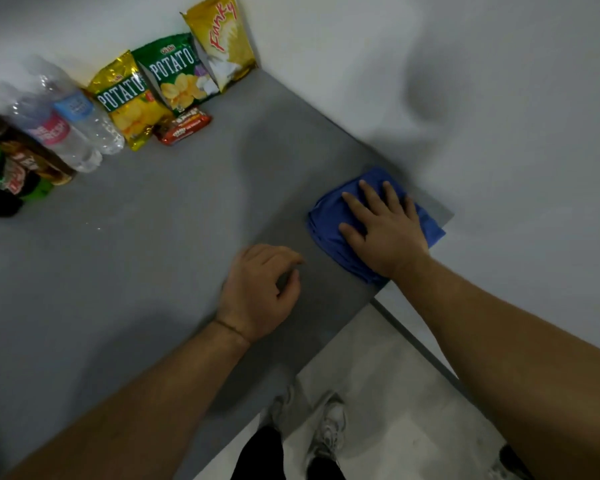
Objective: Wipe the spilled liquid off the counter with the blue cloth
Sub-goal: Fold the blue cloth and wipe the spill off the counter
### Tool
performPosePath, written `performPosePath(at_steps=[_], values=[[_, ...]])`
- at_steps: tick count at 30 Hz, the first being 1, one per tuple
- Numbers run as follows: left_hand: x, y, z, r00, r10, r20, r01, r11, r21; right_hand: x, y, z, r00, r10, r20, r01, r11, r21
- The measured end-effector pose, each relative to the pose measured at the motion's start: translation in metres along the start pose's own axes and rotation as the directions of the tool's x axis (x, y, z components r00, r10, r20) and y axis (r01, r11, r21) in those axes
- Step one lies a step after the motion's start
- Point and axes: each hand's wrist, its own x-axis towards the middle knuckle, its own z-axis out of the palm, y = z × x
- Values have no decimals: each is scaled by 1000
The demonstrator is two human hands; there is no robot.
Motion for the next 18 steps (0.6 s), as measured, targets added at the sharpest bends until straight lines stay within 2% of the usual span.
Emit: performPosePath(at_steps=[3, 7, 12, 18], values=[[-37, -8, -26, 994, -106, 25, 106, 994, 23, -6, -8, 2, 999, 33, 2, -33, 999, -30], [-78, -20, -55, 968, -252, 5, 251, 967, 51, -32, -42, 14, 1000, -25, 17, 25, 999, -33], [-117, -40, -92, 924, -377, -65, 380, 924, 34, -72, -110, 37, 991, -126, 46, 126, 992, -3], [-156, -71, -125, 862, -505, -27, 506, 862, 22, -106, -201, 57, 978, -193, 85, 194, 981, -8]])
